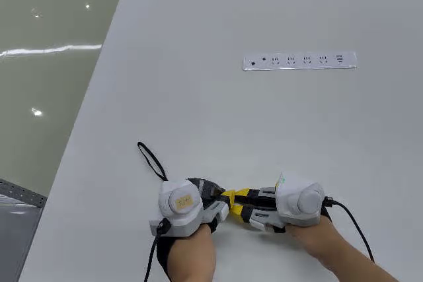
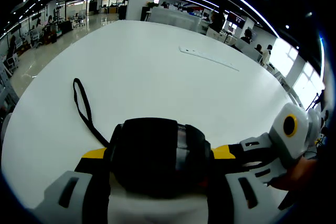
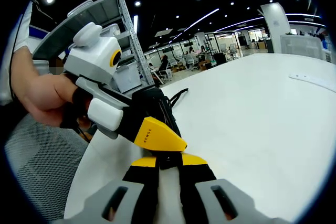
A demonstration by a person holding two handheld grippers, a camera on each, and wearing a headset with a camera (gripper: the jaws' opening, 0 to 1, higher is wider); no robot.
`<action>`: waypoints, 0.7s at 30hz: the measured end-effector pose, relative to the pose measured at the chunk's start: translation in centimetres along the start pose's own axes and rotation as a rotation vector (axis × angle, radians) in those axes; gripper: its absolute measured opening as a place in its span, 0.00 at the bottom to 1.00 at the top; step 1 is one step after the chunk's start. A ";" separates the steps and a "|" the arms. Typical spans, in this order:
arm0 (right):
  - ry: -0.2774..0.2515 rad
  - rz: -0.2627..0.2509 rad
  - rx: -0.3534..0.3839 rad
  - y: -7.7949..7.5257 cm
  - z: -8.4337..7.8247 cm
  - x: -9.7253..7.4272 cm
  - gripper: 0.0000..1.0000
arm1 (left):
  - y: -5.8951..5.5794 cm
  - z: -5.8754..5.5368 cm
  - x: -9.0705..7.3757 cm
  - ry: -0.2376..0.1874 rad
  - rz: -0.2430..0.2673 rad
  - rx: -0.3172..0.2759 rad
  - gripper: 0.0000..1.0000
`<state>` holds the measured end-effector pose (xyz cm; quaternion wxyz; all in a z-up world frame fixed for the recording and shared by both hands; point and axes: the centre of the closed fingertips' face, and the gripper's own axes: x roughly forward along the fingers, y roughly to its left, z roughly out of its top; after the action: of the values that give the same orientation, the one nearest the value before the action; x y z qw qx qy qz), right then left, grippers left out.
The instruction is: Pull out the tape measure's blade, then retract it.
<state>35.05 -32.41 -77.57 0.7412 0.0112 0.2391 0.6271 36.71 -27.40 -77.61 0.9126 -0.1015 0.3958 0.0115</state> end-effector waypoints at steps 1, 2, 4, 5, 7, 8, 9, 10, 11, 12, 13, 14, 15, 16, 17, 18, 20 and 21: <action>0.000 -0.001 -0.001 0.0 0.0 0.0 0.14 | 0.0 0.0 0.0 0.000 0.000 0.000 0.74; 0.001 -0.002 -0.002 0.0 0.0 0.0 0.14 | 0.0 0.0 0.0 0.000 0.001 0.000 0.74; 0.004 -0.006 -0.008 0.1 0.0 0.0 0.14 | 0.0 0.0 0.0 -0.001 0.000 0.002 0.74; 0.017 -0.007 -0.012 0.1 -0.2 0.0 0.15 | 0.0 0.0 0.0 -0.001 -0.002 0.005 0.74; 0.014 -0.009 -0.016 0.1 -0.1 0.1 0.15 | -0.1 0.0 0.0 -0.005 -0.006 0.008 0.74; 0.013 -0.009 -0.009 0.1 -0.1 0.1 0.15 | -0.1 0.0 0.0 -0.009 -0.009 0.010 0.74; 0.014 -0.009 -0.012 0.1 0.0 0.1 0.15 | -0.1 0.0 0.0 -0.010 -0.010 0.010 0.74; 0.016 -0.011 -0.016 0.1 0.0 0.1 0.15 | -0.1 0.0 0.0 -0.009 -0.011 0.012 0.74; 0.017 -0.012 -0.017 0.1 -0.1 0.1 0.15 | -0.1 0.0 0.0 -0.006 -0.013 0.014 0.74; 0.018 -0.013 -0.017 0.0 -0.1 0.1 0.16 | -0.1 0.0 0.0 -0.004 -0.014 0.014 0.74; 0.018 -0.014 -0.017 0.0 -0.1 0.0 0.16 | -0.1 0.0 0.0 0.000 -0.016 0.020 0.74; 0.018 -0.014 -0.019 0.1 -0.1 0.0 0.17 | -0.1 0.0 0.0 0.002 -0.019 0.025 0.74; 0.018 -0.014 -0.021 0.1 -0.1 0.0 0.18 | -0.1 -0.1 0.0 0.004 -0.025 0.035 0.74; 0.018 -0.014 -0.022 0.1 -0.1 0.0 0.19 | -0.1 -0.1 0.0 0.006 -0.027 0.040 0.74; 0.017 -0.014 -0.024 0.1 0.0 -0.1 0.21 | -0.1 -0.1 0.0 0.011 -0.028 0.047 0.74; 0.016 -0.025 -0.042 -0.1 0.1 -0.1 0.22 | -0.1 -0.1 0.0 0.012 -0.029 0.050 0.74; 0.020 -0.023 -0.040 0.0 0.1 -0.1 0.23 | -0.1 -0.1 0.0 0.014 -0.030 0.052 0.74; 0.020 -0.021 -0.038 0.1 0.1 -0.1 0.23 | -0.1 -0.1 0.0 0.015 -0.032 0.055 0.74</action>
<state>35.01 -32.50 -77.43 0.7454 -0.0116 0.2346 0.6239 36.65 -27.55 -77.67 0.9121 -0.0829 0.4012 -0.0146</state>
